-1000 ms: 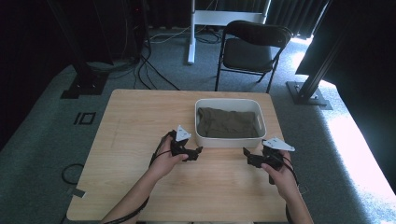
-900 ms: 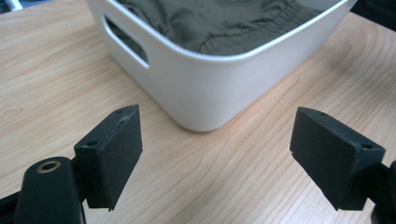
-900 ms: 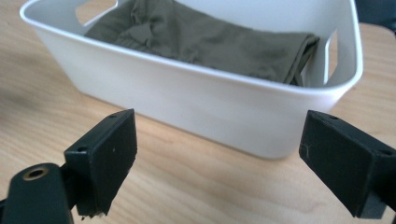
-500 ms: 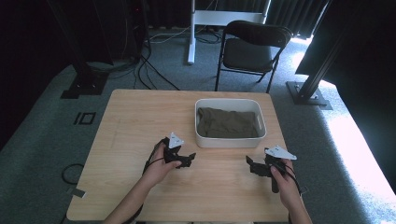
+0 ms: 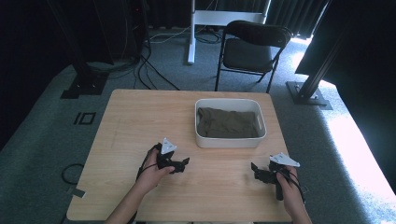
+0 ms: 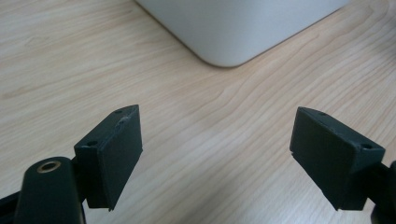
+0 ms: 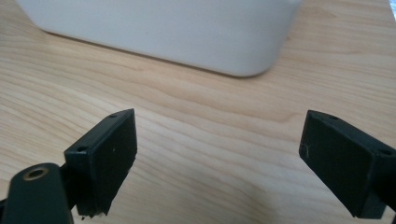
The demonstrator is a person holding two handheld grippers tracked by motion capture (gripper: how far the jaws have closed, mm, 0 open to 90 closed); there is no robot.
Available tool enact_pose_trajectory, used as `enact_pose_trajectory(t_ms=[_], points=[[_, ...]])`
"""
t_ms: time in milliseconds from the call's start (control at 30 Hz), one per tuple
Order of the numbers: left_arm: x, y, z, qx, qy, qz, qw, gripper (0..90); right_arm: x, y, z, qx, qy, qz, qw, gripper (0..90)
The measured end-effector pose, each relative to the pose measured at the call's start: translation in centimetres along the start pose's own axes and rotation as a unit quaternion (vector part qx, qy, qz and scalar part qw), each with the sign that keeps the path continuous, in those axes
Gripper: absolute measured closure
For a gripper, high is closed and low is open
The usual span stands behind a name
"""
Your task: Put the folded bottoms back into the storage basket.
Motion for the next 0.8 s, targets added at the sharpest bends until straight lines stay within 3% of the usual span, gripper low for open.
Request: enact_pose_trajectory(t_ms=[800], points=[[-2.7,3.5,-3.4,-0.039,-0.001,0.035,0.9986,18.3,-1.0,-2.3,-3.2,0.024,0.029,-0.035,0.9987,11.2]])
Point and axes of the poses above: each handheld gripper's, and its own axes: x roughly forward along the jaws, z roughly out of its top, y roughly to its left, the point moved 7 cm from there along x, roughly forward along the jaws, and after that the axes turned 7 degrees about -x, right-handed, at the moved point
